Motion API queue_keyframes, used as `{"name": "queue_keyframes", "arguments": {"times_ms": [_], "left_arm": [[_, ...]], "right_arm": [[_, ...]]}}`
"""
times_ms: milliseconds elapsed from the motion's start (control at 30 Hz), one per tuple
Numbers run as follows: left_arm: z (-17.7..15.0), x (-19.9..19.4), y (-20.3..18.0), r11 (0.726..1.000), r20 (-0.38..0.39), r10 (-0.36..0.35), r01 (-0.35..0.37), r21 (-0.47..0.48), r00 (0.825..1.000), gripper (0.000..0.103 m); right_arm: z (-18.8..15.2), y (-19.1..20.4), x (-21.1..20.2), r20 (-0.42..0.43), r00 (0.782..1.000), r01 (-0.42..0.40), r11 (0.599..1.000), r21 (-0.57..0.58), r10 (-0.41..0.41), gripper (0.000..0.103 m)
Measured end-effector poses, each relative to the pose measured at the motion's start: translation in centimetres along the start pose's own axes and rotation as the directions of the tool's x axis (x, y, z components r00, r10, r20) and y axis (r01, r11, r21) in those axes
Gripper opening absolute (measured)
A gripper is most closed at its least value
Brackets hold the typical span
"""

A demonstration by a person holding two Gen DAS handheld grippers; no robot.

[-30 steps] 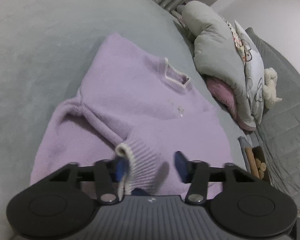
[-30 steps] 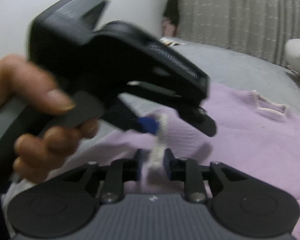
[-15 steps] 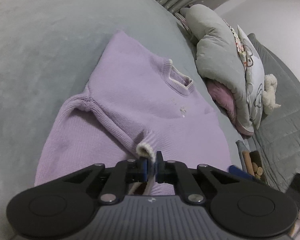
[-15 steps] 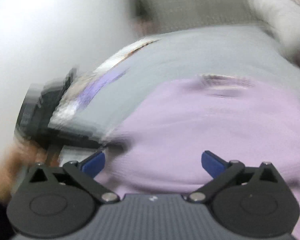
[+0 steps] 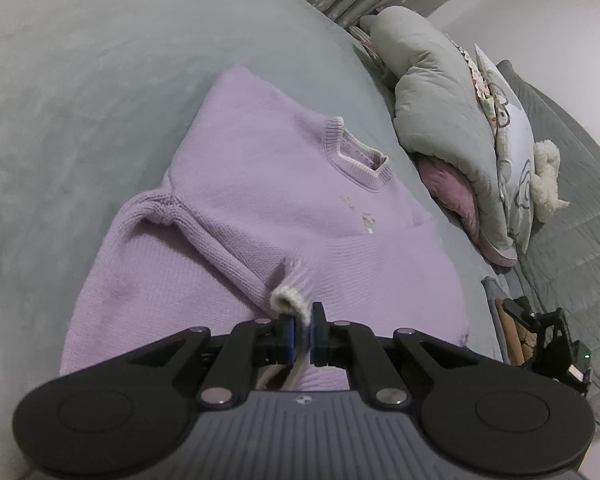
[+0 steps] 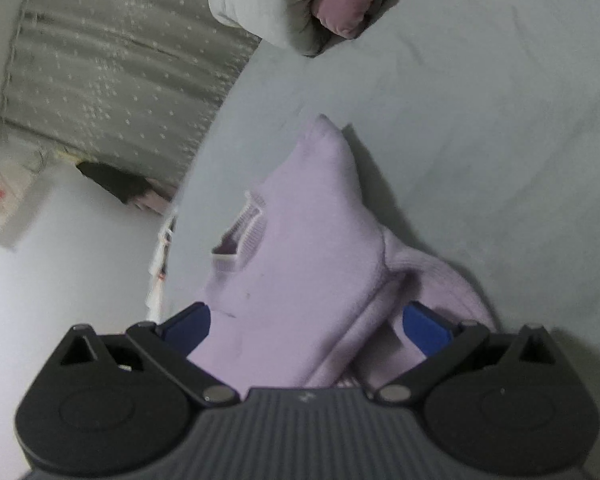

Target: Fold clothes

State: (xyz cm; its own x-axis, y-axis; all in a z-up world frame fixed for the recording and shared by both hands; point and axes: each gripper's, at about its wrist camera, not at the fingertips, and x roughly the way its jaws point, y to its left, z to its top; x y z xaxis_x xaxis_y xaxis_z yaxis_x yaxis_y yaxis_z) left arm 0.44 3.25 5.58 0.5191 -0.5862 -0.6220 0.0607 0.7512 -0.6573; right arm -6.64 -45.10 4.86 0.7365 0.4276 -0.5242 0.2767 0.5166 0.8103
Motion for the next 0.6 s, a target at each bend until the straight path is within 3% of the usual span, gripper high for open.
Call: {"name": "queue_keyframes", "arguments": {"times_ms": [333, 600], "left_arm": [[-0.7, 0.1, -0.1, 0.999, -0.011, 0.025, -0.025, 0.033, 1.0, 0.004], [-1.1, 0.2, -0.1, 0.998, -0.022, 0.033, -0.032, 0.048, 0.999, 0.004]], "right_arm": [[2.3, -2.1, 4.2, 0.163, 0.985, -0.072, 0.987, 0.14, 0.049, 0.103], [3.5, -3.8, 6.4, 0.256, 0.966, -0.109, 0.958, 0.266, 0.039, 0.095]]}}
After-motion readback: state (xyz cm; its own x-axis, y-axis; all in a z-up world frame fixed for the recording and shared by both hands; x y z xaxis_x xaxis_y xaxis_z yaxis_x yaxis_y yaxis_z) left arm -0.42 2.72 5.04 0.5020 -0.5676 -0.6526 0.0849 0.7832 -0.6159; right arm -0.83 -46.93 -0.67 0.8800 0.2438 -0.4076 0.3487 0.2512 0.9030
